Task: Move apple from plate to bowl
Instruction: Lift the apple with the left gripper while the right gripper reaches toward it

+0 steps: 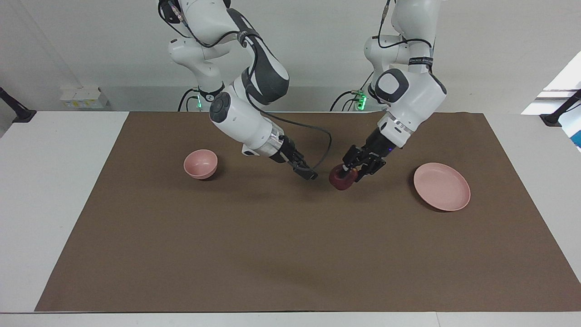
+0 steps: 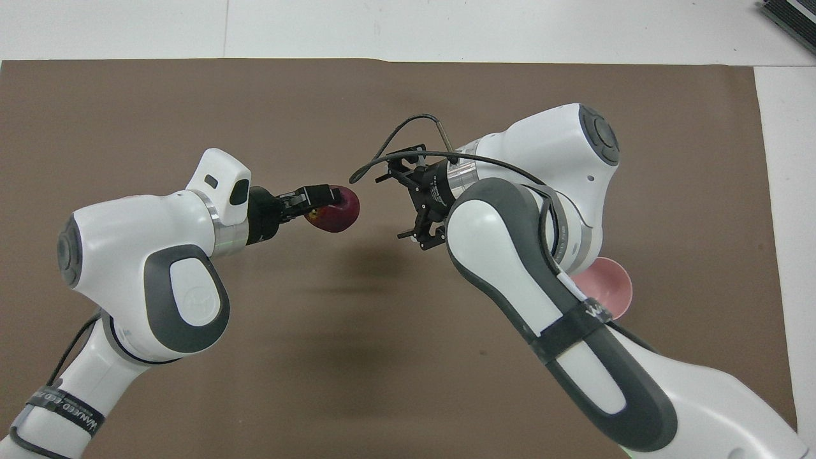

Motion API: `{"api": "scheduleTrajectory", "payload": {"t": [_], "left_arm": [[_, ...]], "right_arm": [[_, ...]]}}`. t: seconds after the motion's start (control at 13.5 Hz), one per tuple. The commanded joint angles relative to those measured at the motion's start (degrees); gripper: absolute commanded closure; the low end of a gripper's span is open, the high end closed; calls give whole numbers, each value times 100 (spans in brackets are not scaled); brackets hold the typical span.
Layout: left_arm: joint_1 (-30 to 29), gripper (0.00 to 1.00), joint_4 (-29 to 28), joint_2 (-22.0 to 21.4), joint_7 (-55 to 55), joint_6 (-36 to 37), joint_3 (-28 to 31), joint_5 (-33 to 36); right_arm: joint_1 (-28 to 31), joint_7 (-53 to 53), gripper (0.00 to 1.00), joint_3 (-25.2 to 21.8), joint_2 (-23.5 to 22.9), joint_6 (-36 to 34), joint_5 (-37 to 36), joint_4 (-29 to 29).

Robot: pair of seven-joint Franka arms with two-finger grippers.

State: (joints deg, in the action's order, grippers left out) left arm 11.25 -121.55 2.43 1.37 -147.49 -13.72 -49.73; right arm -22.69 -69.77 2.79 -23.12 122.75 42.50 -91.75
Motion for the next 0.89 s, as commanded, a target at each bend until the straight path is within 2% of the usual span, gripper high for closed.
{"api": "scheduleTrajectory", "payload": {"t": [0.0,0.15,0.81], "left_arm": [[307,100,-53,-111,-233,-296,45,-125],[579,100,-62,-111,-444,-456,45,-125],[685,100,61,-32,-532,-465,36,-37]], "right_arm": [[-16,-361,0,99,-360,344,319,334],[-129,-380,0,107,-430,478,364,334],[-183,113,0,143,-413,346,382,290]]}}
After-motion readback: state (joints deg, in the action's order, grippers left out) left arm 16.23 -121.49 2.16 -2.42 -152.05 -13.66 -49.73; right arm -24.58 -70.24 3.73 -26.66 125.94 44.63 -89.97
